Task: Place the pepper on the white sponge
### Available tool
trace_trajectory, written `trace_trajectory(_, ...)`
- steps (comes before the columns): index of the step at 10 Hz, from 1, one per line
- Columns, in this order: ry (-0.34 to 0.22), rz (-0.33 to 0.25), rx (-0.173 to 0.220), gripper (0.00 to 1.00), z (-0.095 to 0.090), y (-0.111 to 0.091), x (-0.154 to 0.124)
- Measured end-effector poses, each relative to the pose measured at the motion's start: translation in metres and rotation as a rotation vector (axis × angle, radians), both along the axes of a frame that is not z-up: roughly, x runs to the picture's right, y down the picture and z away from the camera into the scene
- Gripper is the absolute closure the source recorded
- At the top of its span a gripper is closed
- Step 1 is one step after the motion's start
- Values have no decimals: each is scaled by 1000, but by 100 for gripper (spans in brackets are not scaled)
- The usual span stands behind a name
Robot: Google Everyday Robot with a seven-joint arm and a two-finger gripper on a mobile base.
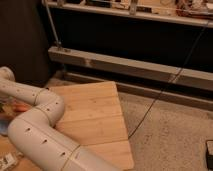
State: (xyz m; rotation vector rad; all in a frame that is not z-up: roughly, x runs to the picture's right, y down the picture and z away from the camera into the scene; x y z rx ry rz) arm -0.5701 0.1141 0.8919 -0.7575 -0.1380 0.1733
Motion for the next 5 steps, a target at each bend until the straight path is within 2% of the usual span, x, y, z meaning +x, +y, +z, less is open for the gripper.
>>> trace_trajectory(2,2,-7,-2,37,2,2,0)
trace_trajectory(4,4,-9,-6,52,3,3,0)
trace_trajectory(5,6,-10,-9,57,3,4,0)
